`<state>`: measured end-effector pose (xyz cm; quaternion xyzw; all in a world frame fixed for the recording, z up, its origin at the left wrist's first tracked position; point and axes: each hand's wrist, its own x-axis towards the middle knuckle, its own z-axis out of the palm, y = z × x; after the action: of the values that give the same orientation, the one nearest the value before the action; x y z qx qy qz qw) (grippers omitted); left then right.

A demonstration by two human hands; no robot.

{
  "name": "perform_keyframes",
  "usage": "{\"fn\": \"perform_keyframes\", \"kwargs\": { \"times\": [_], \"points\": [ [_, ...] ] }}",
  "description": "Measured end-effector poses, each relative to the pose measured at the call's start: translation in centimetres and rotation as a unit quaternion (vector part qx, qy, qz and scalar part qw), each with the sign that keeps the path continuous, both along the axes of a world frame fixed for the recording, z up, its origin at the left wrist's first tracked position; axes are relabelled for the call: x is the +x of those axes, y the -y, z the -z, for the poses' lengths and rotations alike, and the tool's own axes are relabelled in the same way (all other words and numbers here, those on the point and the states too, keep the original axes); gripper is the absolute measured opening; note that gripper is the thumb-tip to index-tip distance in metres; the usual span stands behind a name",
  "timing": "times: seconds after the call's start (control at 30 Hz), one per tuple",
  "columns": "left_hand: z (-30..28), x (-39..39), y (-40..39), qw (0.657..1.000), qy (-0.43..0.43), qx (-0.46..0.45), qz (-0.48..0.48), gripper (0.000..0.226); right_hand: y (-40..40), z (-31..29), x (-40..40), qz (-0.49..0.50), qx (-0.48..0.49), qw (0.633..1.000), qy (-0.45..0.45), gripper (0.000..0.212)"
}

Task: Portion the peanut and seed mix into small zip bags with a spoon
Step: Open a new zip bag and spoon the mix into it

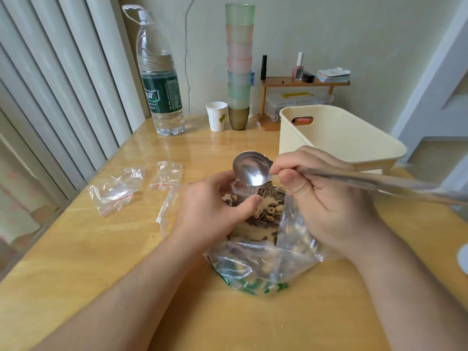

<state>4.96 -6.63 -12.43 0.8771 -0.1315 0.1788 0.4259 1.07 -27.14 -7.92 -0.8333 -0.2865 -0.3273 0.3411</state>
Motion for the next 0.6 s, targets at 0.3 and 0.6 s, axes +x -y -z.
{"fn": "perform_keyframes", "kwargs": {
  "times": [0.3, 0.6],
  "points": [
    [0.3, 0.9, -1.1, 0.991, -0.037, -0.128, -0.018, 0.055, 0.2, 0.4, 0.4, 0.054, 0.067, 0.996, 0.03, 0.034],
    [0.2, 1.1, -0.8, 0.938, -0.018, -0.345, 0.012, 0.054, 0.0, 0.7, 0.7, 0.155, -0.002, 0.969, -0.193, 0.053]
  ]
}}
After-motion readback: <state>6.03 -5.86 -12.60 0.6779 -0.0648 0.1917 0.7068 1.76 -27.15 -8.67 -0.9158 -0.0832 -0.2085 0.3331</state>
